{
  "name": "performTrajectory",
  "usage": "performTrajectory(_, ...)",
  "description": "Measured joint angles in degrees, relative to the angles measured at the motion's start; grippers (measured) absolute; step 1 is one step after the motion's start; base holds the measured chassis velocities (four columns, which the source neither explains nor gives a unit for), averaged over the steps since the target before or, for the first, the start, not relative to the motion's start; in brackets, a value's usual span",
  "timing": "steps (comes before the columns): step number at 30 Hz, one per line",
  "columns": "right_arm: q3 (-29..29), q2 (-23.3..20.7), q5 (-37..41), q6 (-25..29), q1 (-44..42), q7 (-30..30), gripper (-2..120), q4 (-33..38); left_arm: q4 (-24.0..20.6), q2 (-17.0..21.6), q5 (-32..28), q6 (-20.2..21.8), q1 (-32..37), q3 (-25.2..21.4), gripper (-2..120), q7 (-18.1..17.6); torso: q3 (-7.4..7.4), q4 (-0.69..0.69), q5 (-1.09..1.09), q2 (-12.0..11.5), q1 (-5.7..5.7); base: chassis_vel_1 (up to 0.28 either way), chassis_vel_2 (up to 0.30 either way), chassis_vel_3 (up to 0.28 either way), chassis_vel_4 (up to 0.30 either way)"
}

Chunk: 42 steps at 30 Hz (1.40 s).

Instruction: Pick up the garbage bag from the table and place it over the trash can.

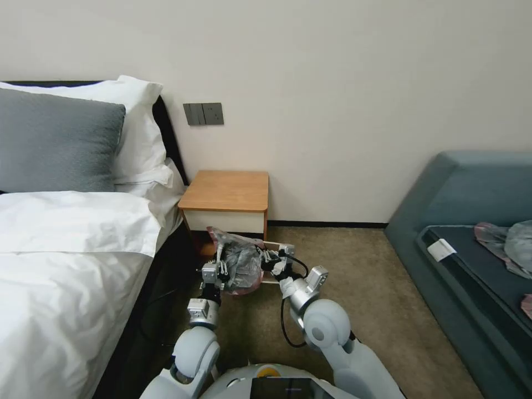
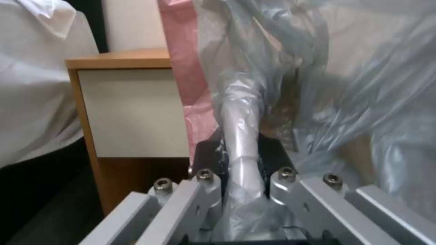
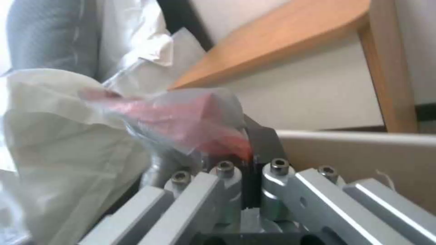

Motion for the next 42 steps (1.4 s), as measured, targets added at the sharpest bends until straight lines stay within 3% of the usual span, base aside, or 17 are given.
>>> performTrajectory(12, 2.55, -4.08, 6.72, -2.79, 9.71, 3.08, 0, -2.43, 0.08, -0.05, -0.14, -0.69, 0.28, 0.52, 7, 1.21, 0.00, 0.01, 0.00, 0.00, 0.00, 0.000, 0.000, 0.000, 0.000)
performTrajectory(25, 4.58, -7.51, 12.95, -5.38, 14.79, 5.99, 0, -5.71, 0.37, -0.65, -0.54, -2.03, 0.33, 0.72, 7, 2.45, 0.00, 0.00, 0.01, 0.00, 0.00, 0.000, 0.000, 0.000, 0.000)
performTrajectory(42, 11.33, -11.64, 22.02, -11.32, 14.28, 5.96, 0, -6.00, -0.34, -1.02, -12.49, -3.07, -0.57, -2.11, 7, 5.09, 0.00, 0.00, 0.00, 0.00, 0.00, 0.000, 0.000, 0.000, 0.000)
